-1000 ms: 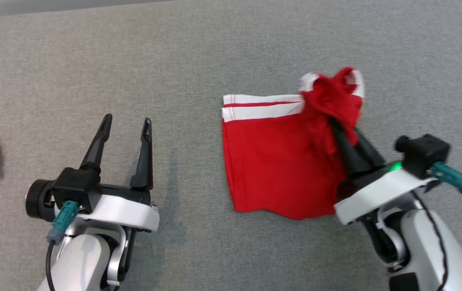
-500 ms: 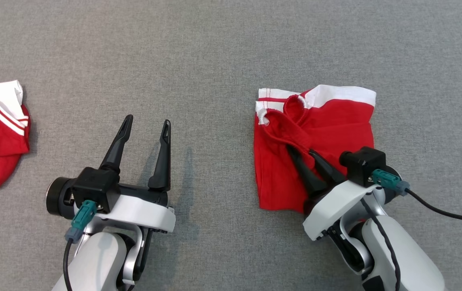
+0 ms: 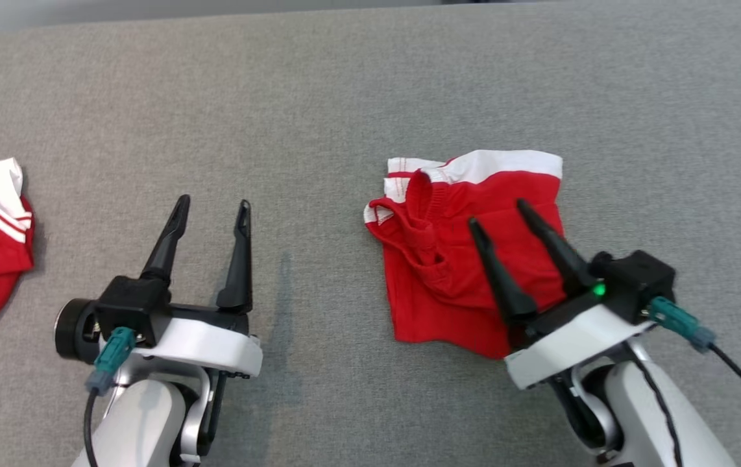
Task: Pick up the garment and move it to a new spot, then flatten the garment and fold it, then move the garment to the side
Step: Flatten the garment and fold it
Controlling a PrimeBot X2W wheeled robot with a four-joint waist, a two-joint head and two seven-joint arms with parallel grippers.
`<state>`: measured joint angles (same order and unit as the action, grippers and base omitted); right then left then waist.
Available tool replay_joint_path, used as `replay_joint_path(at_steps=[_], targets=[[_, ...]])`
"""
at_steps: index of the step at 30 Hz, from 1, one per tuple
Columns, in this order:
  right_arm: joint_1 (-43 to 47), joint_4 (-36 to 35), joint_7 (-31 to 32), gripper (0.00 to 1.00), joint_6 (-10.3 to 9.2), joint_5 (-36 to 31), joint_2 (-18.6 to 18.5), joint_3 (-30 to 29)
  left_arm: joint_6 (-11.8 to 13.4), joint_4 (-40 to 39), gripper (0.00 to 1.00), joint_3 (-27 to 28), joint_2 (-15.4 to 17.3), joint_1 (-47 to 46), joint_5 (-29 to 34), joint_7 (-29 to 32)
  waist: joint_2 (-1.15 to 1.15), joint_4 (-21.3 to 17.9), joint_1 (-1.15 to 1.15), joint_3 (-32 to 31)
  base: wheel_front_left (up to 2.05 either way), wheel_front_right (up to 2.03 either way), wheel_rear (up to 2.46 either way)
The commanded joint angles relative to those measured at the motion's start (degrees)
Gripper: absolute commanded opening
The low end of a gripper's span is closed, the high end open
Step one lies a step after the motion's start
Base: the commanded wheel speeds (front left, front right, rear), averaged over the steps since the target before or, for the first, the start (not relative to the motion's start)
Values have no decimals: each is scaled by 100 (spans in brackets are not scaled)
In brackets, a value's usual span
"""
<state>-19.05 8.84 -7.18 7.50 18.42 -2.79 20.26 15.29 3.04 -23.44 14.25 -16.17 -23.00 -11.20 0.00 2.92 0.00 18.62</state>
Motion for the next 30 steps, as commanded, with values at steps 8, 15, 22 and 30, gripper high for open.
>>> replay_joint_path(at_steps=[8, 15, 22, 30], targets=[[565, -578, 75, 100, -2, -485, -83, -1505, 150, -126, 100, 344, 245, 294, -177, -108, 0, -283, 0, -380, 0, 0, 0], [948, -857, 266, 100, -2, -725, -229, -2268, 127, -239, 100, 554, 408, 599, -318, -193, 0, -293, 0, -746, 0, 0, 0], [1391, -1047, 466, 100, -2, -759, -229, -2372, 79, -230, 100, 569, 595, 956, -356, -167, 0, -256, 0, -1095, 0, 0, 0], [1946, -1323, 664, 100, -2, -756, -148, -2467, 111, -265, 100, 467, 728, 1291, -338, -22, 0, -237, 0, -1423, 0, 0, 0]])
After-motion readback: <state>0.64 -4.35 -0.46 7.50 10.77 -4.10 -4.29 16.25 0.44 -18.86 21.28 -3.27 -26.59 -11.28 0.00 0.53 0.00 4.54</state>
